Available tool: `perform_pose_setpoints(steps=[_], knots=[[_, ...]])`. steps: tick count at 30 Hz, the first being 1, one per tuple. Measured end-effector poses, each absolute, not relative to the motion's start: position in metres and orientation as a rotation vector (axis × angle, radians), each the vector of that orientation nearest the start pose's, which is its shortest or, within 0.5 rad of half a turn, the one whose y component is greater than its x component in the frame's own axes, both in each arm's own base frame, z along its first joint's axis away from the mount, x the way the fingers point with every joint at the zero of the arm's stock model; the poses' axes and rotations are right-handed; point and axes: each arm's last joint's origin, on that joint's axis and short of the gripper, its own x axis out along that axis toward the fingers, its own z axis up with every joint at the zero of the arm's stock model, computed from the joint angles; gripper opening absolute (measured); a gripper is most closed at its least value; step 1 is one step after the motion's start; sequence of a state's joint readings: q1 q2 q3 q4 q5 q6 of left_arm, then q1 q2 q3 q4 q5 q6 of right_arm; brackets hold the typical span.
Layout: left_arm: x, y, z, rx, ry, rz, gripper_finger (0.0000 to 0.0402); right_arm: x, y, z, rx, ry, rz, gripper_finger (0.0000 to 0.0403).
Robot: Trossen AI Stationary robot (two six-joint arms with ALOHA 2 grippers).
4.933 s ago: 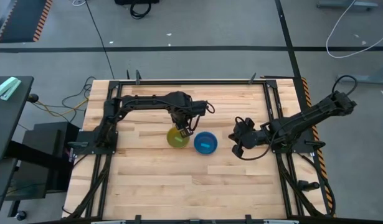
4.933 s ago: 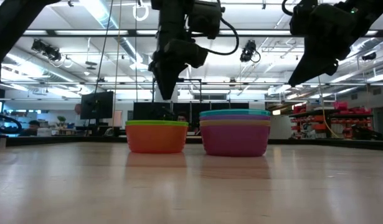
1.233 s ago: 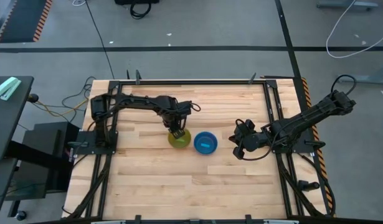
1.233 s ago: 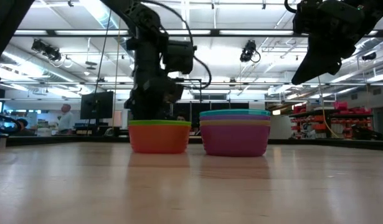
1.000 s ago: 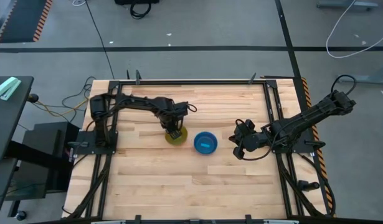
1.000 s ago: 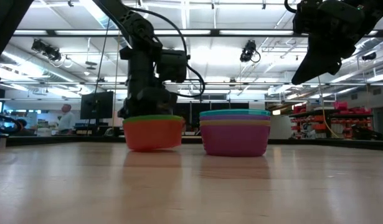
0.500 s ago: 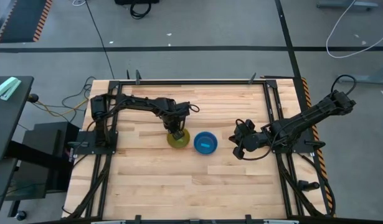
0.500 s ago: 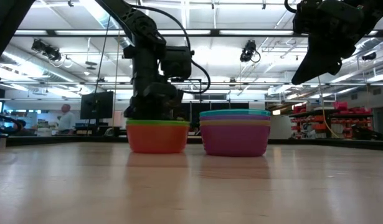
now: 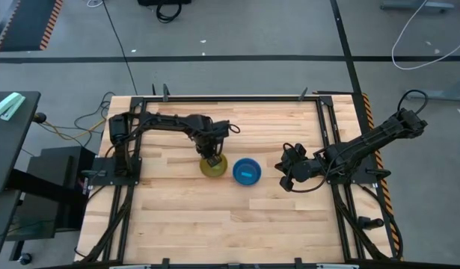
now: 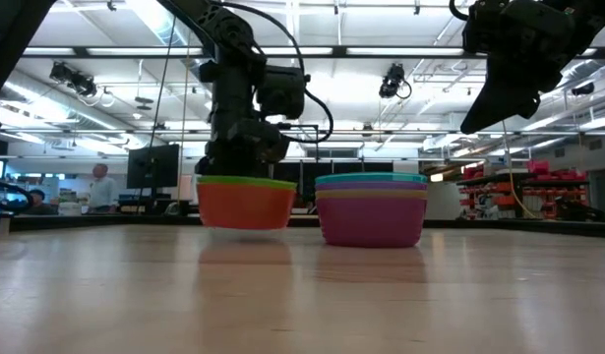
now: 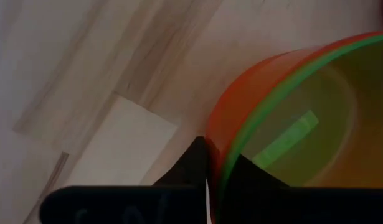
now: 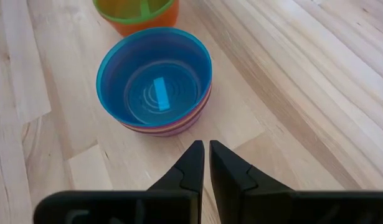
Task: Nest bowls inside each other
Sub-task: Stack the stacked bowls on the blue bowl
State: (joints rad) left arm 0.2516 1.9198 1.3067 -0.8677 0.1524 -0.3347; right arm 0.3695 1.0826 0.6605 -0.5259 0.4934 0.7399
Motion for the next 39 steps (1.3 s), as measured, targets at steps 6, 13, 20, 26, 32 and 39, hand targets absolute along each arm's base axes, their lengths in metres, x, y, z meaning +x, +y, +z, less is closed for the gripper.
perform_pose_setpoints(steps=[6,13,20,26,32,39], knots=[[0.350,0.085,0.178,-0.566,1.417,0.318,0.0012,0.190,0.059,0.215,0.295,0.760,-0.416,0.0034],[0.358,0.083,0.200,-0.556,1.417,0.307,0.0013,0.190,0.059,0.215,0.295,0.760,-0.416,0.0034],[0.369,0.078,0.232,-0.540,1.365,0.285,0.0012,0.190,0.059,0.215,0.295,0.760,-0.415,0.0034],[0.381,0.068,0.262,-0.515,1.278,0.250,0.0013,0.188,0.065,0.215,0.282,0.765,-0.388,0.0034],[0.393,0.054,0.279,-0.493,1.178,0.204,0.0012,0.186,0.071,0.215,0.273,0.768,-0.359,0.0034],[0.404,0.041,0.283,-0.467,1.081,0.156,0.0012,0.186,0.072,0.215,0.271,0.769,-0.354,0.0034]])
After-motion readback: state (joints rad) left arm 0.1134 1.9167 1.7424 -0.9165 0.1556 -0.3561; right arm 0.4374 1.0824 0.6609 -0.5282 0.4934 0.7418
